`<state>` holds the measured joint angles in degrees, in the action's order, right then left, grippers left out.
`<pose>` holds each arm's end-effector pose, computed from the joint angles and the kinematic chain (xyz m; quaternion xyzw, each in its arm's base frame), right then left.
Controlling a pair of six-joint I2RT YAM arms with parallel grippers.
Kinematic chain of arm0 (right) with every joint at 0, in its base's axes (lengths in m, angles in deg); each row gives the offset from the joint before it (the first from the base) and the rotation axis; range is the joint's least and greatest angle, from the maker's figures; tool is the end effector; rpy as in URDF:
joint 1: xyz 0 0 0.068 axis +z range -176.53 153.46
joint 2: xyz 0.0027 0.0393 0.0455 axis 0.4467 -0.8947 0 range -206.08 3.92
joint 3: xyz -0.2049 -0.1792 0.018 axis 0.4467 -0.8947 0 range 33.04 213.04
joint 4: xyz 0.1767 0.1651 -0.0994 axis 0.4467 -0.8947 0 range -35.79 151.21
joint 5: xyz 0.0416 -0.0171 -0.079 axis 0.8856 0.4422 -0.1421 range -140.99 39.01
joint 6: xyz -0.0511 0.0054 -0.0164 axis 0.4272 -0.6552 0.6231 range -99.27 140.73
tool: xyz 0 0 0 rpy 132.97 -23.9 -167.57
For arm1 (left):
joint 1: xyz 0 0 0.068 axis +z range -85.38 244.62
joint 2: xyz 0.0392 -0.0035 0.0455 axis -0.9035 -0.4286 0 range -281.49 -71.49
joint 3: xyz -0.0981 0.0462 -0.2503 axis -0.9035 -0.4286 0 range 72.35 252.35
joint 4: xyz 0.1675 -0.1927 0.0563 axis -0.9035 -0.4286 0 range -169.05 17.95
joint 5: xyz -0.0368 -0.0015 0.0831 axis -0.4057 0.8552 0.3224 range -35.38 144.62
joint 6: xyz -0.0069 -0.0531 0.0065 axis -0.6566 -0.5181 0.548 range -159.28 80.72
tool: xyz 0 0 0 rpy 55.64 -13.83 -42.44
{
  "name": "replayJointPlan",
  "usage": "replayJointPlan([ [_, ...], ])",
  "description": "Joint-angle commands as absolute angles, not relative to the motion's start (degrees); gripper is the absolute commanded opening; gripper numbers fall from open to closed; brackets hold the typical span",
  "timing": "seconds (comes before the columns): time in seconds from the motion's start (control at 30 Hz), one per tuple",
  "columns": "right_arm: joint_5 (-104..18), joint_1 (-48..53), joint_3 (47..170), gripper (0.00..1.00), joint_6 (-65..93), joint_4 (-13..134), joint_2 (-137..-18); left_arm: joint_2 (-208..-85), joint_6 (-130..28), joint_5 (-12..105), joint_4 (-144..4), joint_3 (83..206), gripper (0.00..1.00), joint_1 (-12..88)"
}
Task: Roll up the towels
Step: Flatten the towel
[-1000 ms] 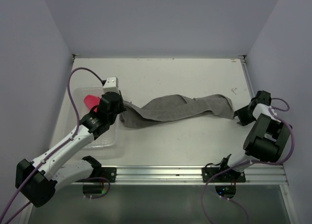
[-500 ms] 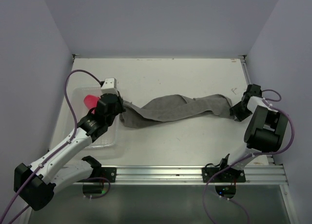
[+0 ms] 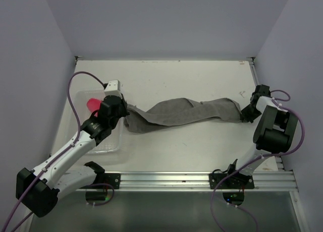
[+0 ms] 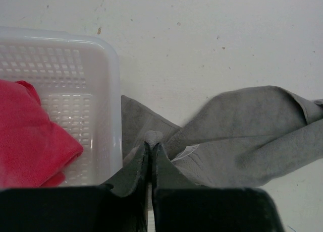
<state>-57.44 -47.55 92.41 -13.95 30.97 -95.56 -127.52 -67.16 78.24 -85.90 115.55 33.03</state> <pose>0.3031 -0.1207 0.1589 0.4680 0.8654 -0.0349 0.1757 0.1948 -0.1031 0.2885 -0.0804 0.8362 -0.1036 0.5325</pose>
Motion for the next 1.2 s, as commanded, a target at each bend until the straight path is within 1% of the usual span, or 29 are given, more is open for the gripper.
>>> replayJointPlan([
  [0.0,-55.04,-46.93,91.4,0.07,-13.99,31.77,-97.07,-127.39,-66.7,75.98,-82.95,116.47,0.0,33.95],
  [0.07,-54.24,-46.84,91.49,0.0,-14.25,31.33,-95.49,-127.3,-66.7,75.98,-83.65,117.35,0.0,34.21],
  [0.23,-52.22,-46.66,92.01,0.0,-14.86,29.49,-90.84,-128.44,-67.4,75.1,-84.18,118.5,0.0,34.56],
  [0.37,-51.25,-46.57,93.51,0.0,-15.56,26.68,-83.91,-129.85,-69.07,73.88,-82.17,117.97,0.0,34.74],
  [0.57,-47.83,-46.66,97.63,0.0,-16.1,23.07,-77.82,-135.29,-70.48,71.94,-77.07,117.35,0.0,34.83],
  [0.7,-47.12,-46.66,97.64,0.0,-16.53,22.27,-73.61,-139.16,-71.1,73.16,-75.57,116.92,0.0,35.09],
  [0.8,-45.72,-46.66,96.5,0.0,-17.15,23.33,-72.46,-141.71,-73.11,74.92,-78.46,117.61,0.0,35.96],
  [1.03,-43.95,-46.49,95.27,0.0,-17.85,24.3,-71.76,-144.18,-73.12,74.49,-75.04,112.87,0.0,38.95],
  [1.17,-43.95,-46.22,95.18,0.0,-17.77,24.65,-71.58,-144.44,-73.38,73.78,-76.18,112.26,0.0,41.06],
])
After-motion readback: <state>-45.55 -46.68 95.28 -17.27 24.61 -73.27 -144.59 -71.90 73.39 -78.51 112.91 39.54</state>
